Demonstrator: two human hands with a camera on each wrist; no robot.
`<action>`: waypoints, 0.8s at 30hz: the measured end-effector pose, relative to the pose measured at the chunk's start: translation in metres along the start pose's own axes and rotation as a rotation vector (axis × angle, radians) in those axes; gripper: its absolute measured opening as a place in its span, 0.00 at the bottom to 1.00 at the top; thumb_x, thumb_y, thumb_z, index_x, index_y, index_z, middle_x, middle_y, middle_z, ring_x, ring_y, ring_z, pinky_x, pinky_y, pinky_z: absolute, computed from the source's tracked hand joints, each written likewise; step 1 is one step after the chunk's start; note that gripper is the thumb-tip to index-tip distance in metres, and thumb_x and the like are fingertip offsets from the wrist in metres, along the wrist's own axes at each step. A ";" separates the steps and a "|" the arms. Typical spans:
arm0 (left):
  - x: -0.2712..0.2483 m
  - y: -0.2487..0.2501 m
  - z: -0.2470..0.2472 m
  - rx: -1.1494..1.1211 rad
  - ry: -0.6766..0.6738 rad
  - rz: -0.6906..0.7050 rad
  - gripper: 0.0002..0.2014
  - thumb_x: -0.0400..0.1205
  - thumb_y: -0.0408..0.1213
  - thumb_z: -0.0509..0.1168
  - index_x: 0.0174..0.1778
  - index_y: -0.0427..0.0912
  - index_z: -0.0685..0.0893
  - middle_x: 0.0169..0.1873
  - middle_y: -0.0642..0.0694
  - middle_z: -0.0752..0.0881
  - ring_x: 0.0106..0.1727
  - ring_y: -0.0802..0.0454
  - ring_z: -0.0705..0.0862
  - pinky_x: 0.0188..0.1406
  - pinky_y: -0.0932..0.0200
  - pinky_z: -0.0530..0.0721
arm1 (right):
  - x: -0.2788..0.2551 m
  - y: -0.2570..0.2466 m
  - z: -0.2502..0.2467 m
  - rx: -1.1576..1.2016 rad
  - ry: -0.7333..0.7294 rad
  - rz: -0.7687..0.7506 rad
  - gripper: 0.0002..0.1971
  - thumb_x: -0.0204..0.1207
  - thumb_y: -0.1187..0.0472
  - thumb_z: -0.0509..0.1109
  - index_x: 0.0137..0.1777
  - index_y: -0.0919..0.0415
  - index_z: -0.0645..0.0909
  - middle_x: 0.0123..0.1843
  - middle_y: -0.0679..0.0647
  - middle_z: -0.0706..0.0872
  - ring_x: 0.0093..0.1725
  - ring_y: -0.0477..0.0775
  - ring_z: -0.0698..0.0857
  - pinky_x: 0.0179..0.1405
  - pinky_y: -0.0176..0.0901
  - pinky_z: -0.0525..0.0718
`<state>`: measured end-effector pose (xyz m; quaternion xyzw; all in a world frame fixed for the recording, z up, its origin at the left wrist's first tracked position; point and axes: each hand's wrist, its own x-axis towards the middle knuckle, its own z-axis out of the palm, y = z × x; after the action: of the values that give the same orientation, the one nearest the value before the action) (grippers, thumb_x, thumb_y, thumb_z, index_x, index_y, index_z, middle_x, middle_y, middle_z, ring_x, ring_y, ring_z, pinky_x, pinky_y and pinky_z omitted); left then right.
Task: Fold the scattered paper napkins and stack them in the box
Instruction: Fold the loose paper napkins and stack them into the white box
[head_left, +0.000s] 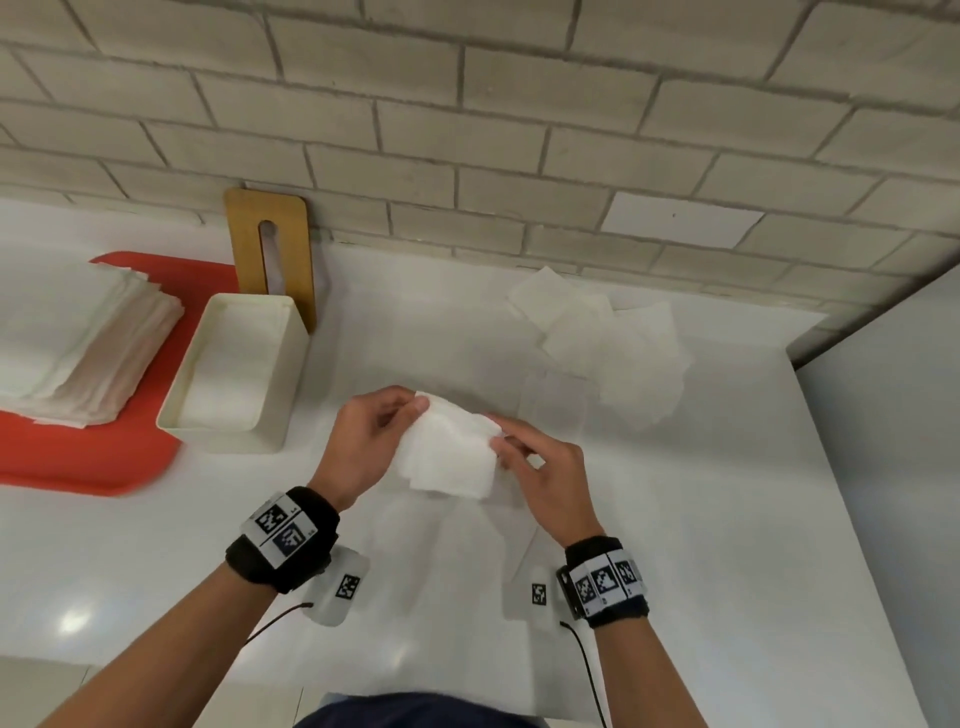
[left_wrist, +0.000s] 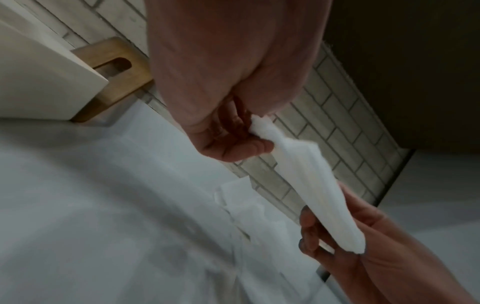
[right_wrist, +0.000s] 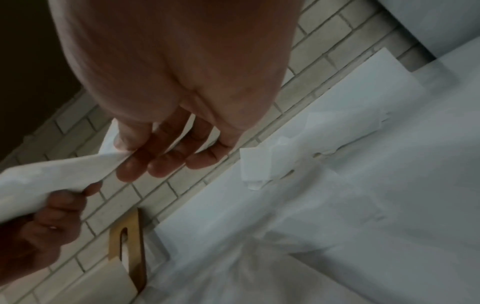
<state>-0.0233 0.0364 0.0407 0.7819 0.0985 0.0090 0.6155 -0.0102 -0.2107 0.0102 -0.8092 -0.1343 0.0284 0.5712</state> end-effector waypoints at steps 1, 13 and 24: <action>0.001 0.005 0.000 -0.033 -0.006 -0.003 0.11 0.91 0.43 0.71 0.48 0.41 0.92 0.44 0.41 0.94 0.44 0.52 0.91 0.48 0.53 0.85 | -0.001 -0.008 0.001 0.014 -0.009 -0.018 0.18 0.87 0.59 0.77 0.75 0.44 0.89 0.48 0.45 0.94 0.48 0.51 0.91 0.56 0.39 0.88; 0.010 0.044 0.023 -0.276 -0.077 0.023 0.14 0.93 0.42 0.66 0.54 0.39 0.95 0.46 0.33 0.94 0.44 0.40 0.88 0.47 0.42 0.84 | 0.025 -0.050 0.014 0.077 0.030 -0.155 0.11 0.83 0.62 0.82 0.63 0.53 0.90 0.62 0.45 0.89 0.65 0.52 0.89 0.65 0.45 0.84; 0.016 0.034 0.022 -0.281 -0.079 0.004 0.11 0.93 0.37 0.67 0.67 0.49 0.92 0.33 0.33 0.79 0.37 0.36 0.74 0.45 0.53 0.77 | 0.029 -0.050 0.013 0.015 -0.012 -0.156 0.07 0.81 0.62 0.83 0.54 0.58 0.88 0.65 0.50 0.83 0.69 0.54 0.86 0.70 0.55 0.86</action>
<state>0.0006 0.0101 0.0660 0.6880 0.0703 -0.0071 0.7222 0.0062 -0.1756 0.0557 -0.7918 -0.2001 -0.0101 0.5770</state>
